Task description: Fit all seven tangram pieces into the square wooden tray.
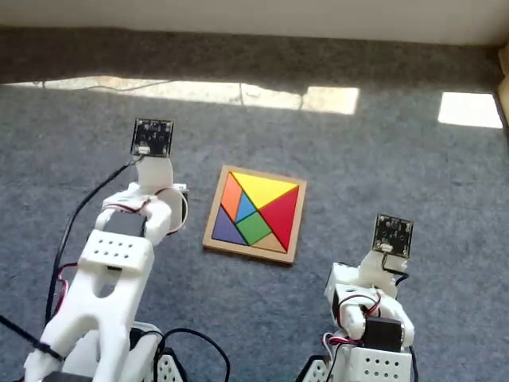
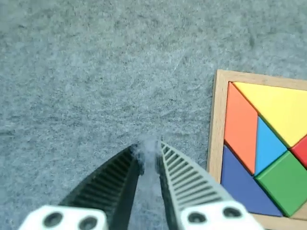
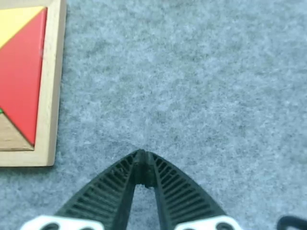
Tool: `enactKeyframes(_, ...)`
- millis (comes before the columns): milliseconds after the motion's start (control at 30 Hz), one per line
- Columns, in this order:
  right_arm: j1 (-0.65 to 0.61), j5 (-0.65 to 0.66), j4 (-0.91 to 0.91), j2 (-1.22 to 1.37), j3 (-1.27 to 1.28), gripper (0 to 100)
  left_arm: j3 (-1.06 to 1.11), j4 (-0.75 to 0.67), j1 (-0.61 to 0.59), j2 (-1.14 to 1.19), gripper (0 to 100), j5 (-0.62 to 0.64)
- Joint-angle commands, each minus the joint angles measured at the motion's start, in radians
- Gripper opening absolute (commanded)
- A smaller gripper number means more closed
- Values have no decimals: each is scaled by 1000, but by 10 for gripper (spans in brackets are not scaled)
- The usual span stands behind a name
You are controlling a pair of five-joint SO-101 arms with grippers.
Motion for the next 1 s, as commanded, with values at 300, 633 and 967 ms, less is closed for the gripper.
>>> enactKeyframes(300,8,-8,8,-10,93,12,302,-359,-10,-340,10,5)
enactKeyframes(633,8,-8,8,-10,93,12,461,-470,-4,-547,11,5)
enactKeyframes(967,8,-8,8,-10,93,12,581,-522,-2,-736,14,5)
